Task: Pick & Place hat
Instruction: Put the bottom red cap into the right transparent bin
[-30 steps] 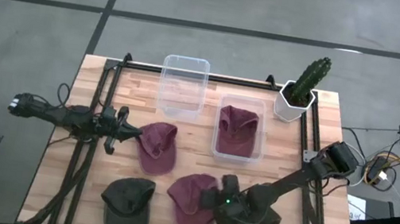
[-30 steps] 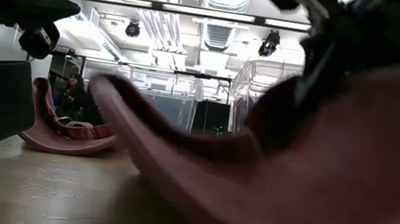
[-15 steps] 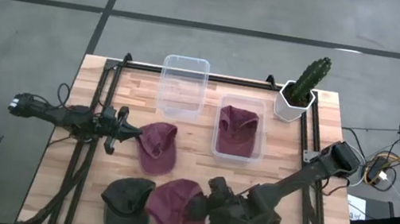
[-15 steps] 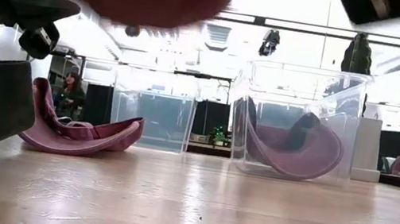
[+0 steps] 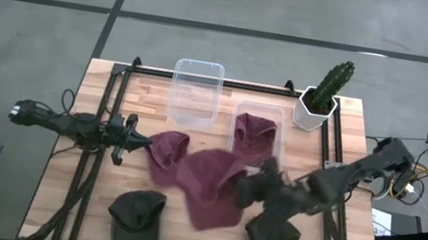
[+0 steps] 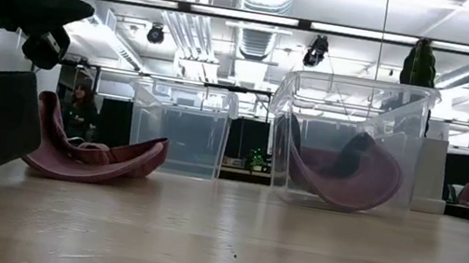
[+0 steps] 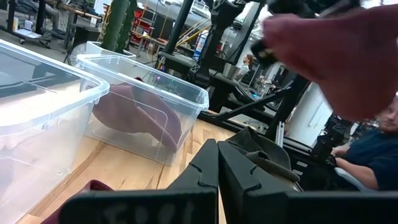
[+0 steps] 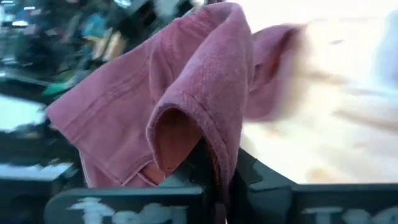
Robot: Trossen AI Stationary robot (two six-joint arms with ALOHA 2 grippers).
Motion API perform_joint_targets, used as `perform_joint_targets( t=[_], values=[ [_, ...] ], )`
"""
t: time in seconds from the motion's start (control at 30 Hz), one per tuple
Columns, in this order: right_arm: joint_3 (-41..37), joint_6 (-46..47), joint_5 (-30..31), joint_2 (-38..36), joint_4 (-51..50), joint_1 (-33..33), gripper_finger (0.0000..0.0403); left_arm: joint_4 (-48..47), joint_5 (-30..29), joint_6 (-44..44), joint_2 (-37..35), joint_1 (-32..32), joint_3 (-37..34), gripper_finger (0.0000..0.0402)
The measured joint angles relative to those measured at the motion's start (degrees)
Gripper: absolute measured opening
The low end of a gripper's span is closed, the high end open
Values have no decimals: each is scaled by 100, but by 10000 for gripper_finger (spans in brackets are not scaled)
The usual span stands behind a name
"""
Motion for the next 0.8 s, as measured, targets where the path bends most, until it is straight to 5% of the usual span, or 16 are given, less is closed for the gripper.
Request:
perform_joint_targets(
  t=[0.27, 0.47, 0.8],
  values=[
    [-43, 475, 261, -1084, -1992, -460, 8, 0, 0, -140, 0, 0, 0, 0],
    [-418, 66, 367, -1505, -2890, -1458, 8, -1, -1, -37, 0, -1, 0, 0],
    [-1524, -1057, -527, -1703, -1886, -2962, 8, -4, -2, 50, 0, 1, 0, 0]
  ],
)
